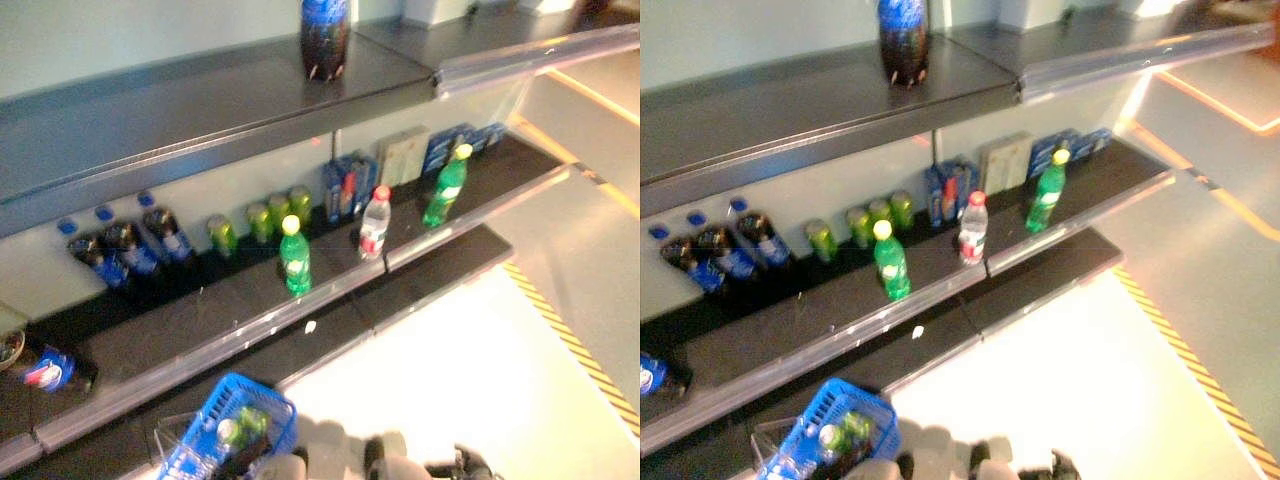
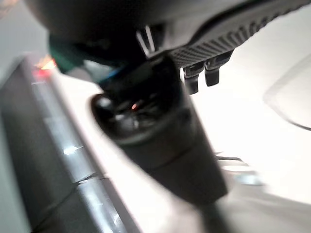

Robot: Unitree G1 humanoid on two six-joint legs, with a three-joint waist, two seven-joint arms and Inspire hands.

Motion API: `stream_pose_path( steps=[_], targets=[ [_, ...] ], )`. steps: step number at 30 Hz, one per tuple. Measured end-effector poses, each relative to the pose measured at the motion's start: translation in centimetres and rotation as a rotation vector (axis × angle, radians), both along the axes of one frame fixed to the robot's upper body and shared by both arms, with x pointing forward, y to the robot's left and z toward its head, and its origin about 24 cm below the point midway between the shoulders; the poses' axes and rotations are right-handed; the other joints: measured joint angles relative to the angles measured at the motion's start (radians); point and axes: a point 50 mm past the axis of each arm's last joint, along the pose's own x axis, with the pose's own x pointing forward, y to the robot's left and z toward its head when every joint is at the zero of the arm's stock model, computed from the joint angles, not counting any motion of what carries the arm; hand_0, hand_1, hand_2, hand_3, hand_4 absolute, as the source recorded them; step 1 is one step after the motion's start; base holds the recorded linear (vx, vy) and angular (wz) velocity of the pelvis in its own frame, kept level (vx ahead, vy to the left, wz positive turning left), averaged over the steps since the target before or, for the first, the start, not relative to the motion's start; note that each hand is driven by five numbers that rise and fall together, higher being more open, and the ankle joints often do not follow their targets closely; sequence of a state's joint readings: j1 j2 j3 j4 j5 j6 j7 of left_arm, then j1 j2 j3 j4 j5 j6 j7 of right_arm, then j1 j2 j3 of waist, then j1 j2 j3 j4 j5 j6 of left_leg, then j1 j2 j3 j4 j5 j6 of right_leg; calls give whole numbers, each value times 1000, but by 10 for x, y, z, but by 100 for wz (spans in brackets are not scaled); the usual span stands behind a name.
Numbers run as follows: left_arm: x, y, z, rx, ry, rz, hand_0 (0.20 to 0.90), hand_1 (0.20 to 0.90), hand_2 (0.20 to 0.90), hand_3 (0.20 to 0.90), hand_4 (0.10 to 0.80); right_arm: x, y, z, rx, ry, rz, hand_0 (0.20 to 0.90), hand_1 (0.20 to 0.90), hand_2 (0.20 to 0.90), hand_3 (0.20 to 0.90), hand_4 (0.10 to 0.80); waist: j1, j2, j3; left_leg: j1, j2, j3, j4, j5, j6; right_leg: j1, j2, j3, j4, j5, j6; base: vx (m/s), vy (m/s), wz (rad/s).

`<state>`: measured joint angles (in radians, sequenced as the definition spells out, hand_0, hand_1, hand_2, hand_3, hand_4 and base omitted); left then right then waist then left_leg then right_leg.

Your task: Pick up the drink and place into the basket.

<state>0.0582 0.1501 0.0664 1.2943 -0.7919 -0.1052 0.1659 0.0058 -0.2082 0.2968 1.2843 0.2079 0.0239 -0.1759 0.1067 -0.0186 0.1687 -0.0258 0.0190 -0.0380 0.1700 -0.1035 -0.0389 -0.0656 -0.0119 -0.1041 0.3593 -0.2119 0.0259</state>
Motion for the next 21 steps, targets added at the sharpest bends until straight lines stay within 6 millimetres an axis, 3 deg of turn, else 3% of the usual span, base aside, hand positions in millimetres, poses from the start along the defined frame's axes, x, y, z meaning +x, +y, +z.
stream_pose_path(
  steps=[1, 3, 4, 7, 8, 9, 11, 12, 13, 14, 16, 18, 19, 20, 21],
  targets=[
    [1, 6, 1, 12, 0, -1, 300, 300, 300, 200, 100, -7, 3, -2, 8, 35, -21, 900, 900, 900, 900, 800, -1, -6, 14, -24, 3, -27, 39, -9, -19, 62, 26, -10, -75, -19, -58, 275, -148, 45],
    [1, 9, 2, 13, -5, 26, 300, 300, 300, 200, 100, -13, 3, -3, 5, 62, -42, 900, 900, 900, 900, 800, 20, -10, 20, -41, 7, -32, 116, -21, -37, 118, 48, -1, -168, 8, -80, 249, -111, 41],
    [0, 9, 2, 6, -2, 59, 300, 300, 300, 200, 100, -13, 3, -3, 7, 59, -46, 900, 900, 900, 900, 800, 42, -21, 41, -92, -10, -22, 228, -35, -58, 170, 52, 32, -216, 31, -98, 268, -92, 20],
    [-8, 6, 0, -18, 21, 127, 300, 300, 300, 200, 100, 5, 3, 0, -5, 10, -50, 900, 900, 900, 900, 800, 77, -42, 51, -109, -73, -22, 157, -29, -47, 183, 36, 54, -203, 6, -93, 256, -85, -10],
    [-11, 6, -1, -28, 33, 163, 300, 300, 300, 200, 100, 11, 4, 1, -3, -17, -48, 900, 900, 900, 900, 800, 84, -42, 47, -108, -84, -16, 109, -3, -10, 186, 40, 54, -185, -17, -88, 272, -80, -42],
    [-22, 8, -1, -25, 63, 184, 300, 300, 300, 200, 100, 18, 9, 1, 8, -38, -43, 900, 900, 900, 900, 800, 93, -43, 44, -94, -81, 7, 93, 43, 58, 187, 40, 58, -145, -50, -67, 276, -82, -47],
    [-32, 13, -1, -8, 95, 204, 300, 300, 300, 200, 100, 23, 22, 1, 43, -70, -33, 900, 900, 900, 900, 800, 96, -80, 33, -60, -96, 28, 56, 30, 85, 159, 23, 57, 0, -99, 8, 230, -86, -27],
    [-31, 13, 0, -7, 90, 205, 300, 300, 300, 200, 100, 26, 28, 0, 61, -85, -31, 900, 900, 900, 900, 800, 96, -85, 32, -33, -99, 31, 39, 25, 94, 108, 21, 56, 204, -109, 78, 197, -100, -1],
    [-30, 13, -1, -10, 87, 209, 300, 300, 300, 200, 100, 25, 35, 0, 78, -91, -32, 900, 900, 900, 900, 800, 96, -91, 28, 6, -104, 30, 19, 25, 103, 89, 17, 57, 350, -82, 126, 252, -143, 1],
    [-29, 12, -1, -12, 85, 214, 300, 300, 300, 200, 100, 27, 38, 0, 85, -97, -30, 900, 900, 900, 900, 800, 98, -97, 24, 24, -107, 32, 18, 17, 111, 70, 17, 56, 421, -45, 146, 263, -179, 1],
    [-31, 11, -1, -13, 94, 245, 300, 300, 300, 200, 100, 31, 38, 1, 87, -111, -27, 900, 900, 900, 900, 800, 93, -91, 24, 63, -100, 21, -12, 15, 115, 57, 9, 29, 446, -24, 144, 254, -242, 4],
    [-35, 9, -2, -17, 111, 284, 300, 300, 300, 200, 100, 34, 36, 2, 81, -127, -30, 900, 900, 900, 900, 800, 77, -66, 26, 100, -73, -6, -56, 22, 108, 30, -32, -44, 400, -42, 104, 217, -366, 11],
    [-36, 8, -2, -18, 117, 297, 300, 300, 300, 200, 100, 37, 34, 3, 79, -142, -39, 900, 900, 900, 900, 800, 71, -51, 31, 114, -54, -11, -69, 24, 105, 8, -50, -59, 353, -41, 103, 250, -499, 20],
    [-39, 8, -2, -14, 124, 297, 300, 300, 300, 200, 100, 39, 32, 4, 77, -157, -54, 900, 900, 900, 900, 800, 51, -42, 26, 114, -37, -36, -86, 27, 95, -25, -72, -67, 241, -36, 99, 301, -628, 48],
    [-38, 10, -1, -6, 122, 294, 300, 300, 300, 200, 100, 41, 30, 5, 73, -176, -68, 900, 900, 900, 900, 800, 28, -42, 26, 113, -32, -66, -103, 33, 84, -50, -120, -67, 75, -3, 99, 257, -562, 59]
  ],
)
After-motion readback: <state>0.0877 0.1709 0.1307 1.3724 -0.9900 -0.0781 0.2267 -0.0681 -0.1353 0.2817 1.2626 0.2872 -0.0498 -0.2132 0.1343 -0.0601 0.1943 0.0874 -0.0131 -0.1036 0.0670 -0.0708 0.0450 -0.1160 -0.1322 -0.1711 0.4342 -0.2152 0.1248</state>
